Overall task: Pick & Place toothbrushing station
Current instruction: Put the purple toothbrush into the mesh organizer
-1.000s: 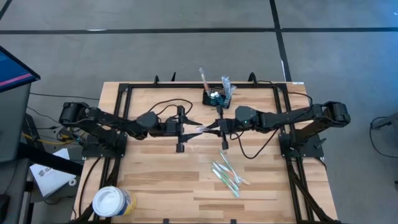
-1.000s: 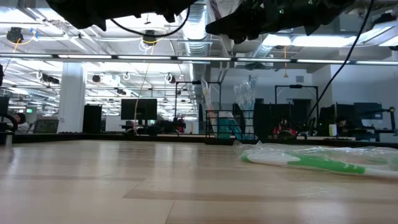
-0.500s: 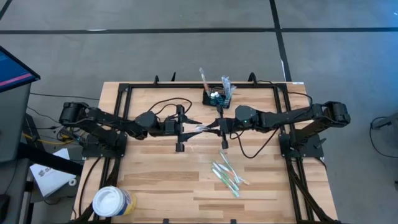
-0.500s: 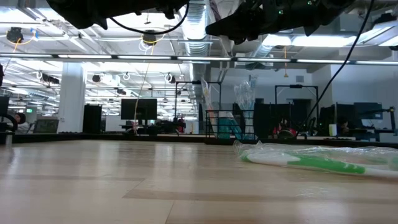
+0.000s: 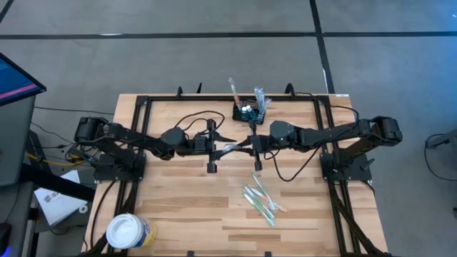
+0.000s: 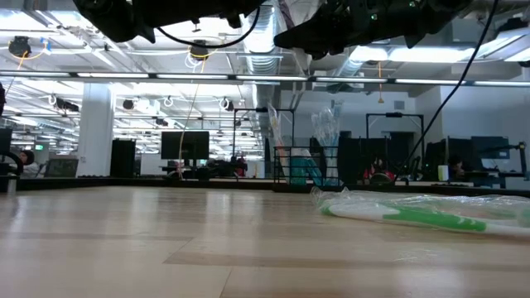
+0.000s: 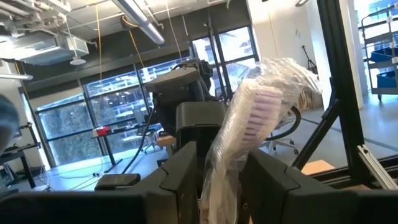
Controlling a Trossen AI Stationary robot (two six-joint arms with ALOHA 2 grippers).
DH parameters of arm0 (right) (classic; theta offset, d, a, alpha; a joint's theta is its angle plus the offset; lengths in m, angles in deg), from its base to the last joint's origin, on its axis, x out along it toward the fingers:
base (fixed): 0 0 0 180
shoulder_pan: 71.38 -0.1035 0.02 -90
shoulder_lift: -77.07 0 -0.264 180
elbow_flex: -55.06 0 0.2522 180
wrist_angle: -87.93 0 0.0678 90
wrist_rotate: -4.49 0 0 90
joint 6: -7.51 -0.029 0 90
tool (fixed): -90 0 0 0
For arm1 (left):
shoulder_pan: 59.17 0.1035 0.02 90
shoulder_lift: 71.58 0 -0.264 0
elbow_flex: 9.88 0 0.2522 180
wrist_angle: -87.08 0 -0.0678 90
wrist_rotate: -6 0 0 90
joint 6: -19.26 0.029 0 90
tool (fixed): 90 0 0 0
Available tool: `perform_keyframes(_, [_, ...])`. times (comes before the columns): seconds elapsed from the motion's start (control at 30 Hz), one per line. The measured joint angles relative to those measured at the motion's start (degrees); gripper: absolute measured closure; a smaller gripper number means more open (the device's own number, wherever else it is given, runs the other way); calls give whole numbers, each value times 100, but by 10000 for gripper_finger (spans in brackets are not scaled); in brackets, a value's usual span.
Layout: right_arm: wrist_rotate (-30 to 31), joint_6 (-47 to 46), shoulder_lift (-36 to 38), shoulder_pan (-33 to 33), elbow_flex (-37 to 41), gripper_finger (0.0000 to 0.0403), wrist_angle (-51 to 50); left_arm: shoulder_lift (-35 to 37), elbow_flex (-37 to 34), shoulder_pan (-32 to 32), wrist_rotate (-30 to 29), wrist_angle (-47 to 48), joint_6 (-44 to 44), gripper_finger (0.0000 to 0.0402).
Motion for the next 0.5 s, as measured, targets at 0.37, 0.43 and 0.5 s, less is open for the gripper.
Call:
perform_keyframes(0.37, [0, 15, 0, 0, 0, 391, 5, 0, 0, 0, -9, 32, 0, 342])
perform_keyframes(0.43, [0, 15, 0, 0, 0, 386, 2, 0, 0, 0, -16, 40, 0, 360])
perform_keyframes(0.5, [-9, 6, 0, 0, 0, 381, -1, 0, 0, 0, -32, 36, 20, 380])
